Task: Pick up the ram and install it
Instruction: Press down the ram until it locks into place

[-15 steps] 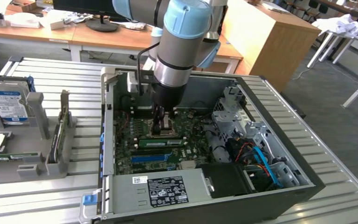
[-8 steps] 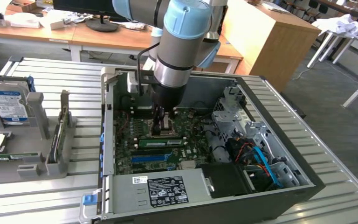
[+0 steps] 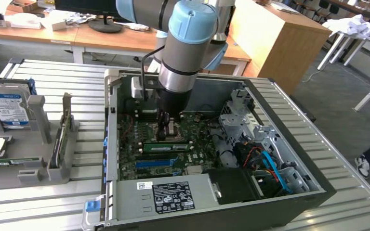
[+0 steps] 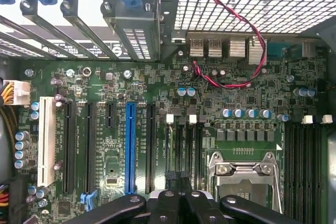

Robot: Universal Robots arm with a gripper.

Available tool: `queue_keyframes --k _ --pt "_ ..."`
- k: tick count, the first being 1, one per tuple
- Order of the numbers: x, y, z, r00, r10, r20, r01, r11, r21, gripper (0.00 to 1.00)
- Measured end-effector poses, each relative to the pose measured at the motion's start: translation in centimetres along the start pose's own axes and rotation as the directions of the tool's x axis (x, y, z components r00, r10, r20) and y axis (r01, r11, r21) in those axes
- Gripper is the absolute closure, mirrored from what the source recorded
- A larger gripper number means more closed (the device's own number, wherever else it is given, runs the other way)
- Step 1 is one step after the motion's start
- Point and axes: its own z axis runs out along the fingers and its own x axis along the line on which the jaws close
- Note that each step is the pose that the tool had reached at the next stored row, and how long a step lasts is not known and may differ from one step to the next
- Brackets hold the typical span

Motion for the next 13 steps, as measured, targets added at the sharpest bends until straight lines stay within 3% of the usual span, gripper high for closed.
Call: queue_keyframes --k 13 --pt "0.02 -0.02 0.80 1.0000 0.000 -0.0002 0.000 1.0000 -0.0001 0.89"
